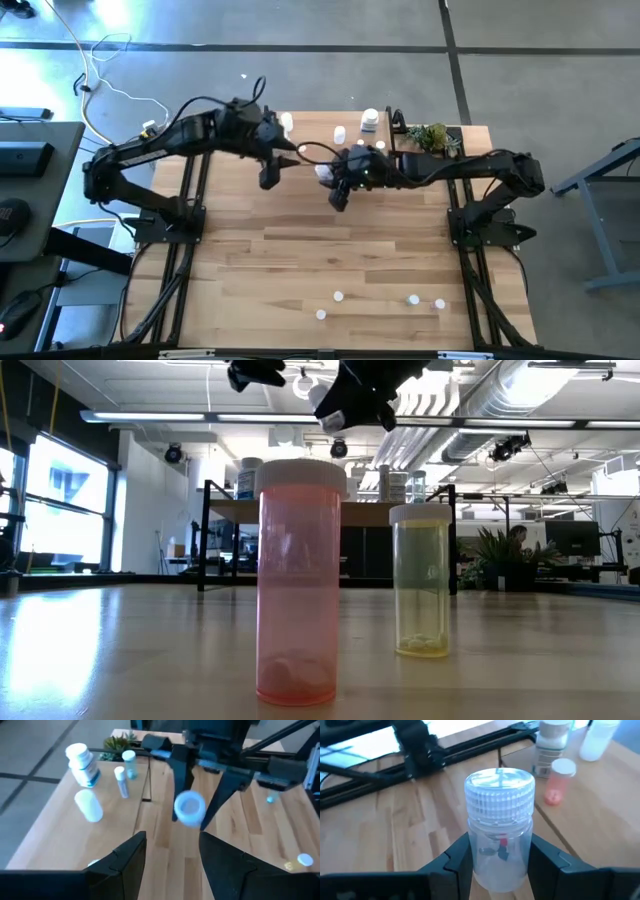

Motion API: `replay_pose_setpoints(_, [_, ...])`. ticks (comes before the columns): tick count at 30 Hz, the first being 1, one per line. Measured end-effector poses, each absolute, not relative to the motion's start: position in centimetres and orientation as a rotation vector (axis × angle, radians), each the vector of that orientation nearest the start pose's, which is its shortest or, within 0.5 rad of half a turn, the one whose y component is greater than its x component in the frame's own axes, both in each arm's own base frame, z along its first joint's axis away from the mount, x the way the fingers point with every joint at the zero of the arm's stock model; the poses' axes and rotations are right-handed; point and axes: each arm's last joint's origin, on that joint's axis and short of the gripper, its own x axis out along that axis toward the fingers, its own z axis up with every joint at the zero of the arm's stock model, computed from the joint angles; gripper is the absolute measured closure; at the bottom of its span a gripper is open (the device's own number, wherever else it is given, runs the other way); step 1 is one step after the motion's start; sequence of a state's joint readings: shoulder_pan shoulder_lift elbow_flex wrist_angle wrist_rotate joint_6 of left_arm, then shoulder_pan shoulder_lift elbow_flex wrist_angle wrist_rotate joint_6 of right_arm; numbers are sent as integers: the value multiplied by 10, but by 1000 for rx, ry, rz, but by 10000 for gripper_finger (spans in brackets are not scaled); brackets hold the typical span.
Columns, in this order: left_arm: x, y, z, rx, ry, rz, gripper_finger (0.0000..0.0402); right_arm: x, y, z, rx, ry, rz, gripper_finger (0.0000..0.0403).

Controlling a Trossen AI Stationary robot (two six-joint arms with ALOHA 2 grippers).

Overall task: Pick and place medicine bottles onto shelf by color
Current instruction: Put the transparent pill bottle on the shelf

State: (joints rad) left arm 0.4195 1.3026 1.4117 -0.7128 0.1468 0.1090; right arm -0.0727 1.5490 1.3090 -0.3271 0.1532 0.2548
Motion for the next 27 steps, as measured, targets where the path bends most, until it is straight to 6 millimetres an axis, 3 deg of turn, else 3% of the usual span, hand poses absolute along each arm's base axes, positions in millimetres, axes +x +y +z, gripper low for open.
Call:
replay_pose_setpoints(13, [290,131,367,-129,677,173,227,341,-58,312,183,595,-262,274])
replay_pose_setpoints(21, [299,134,356,-155,702,128,223,339,-64,311,197,609,-239,274])
replay_pose_setpoints(27, [305,137,351,-145,706,153,199,337,-64,308,205,642,-229,274])
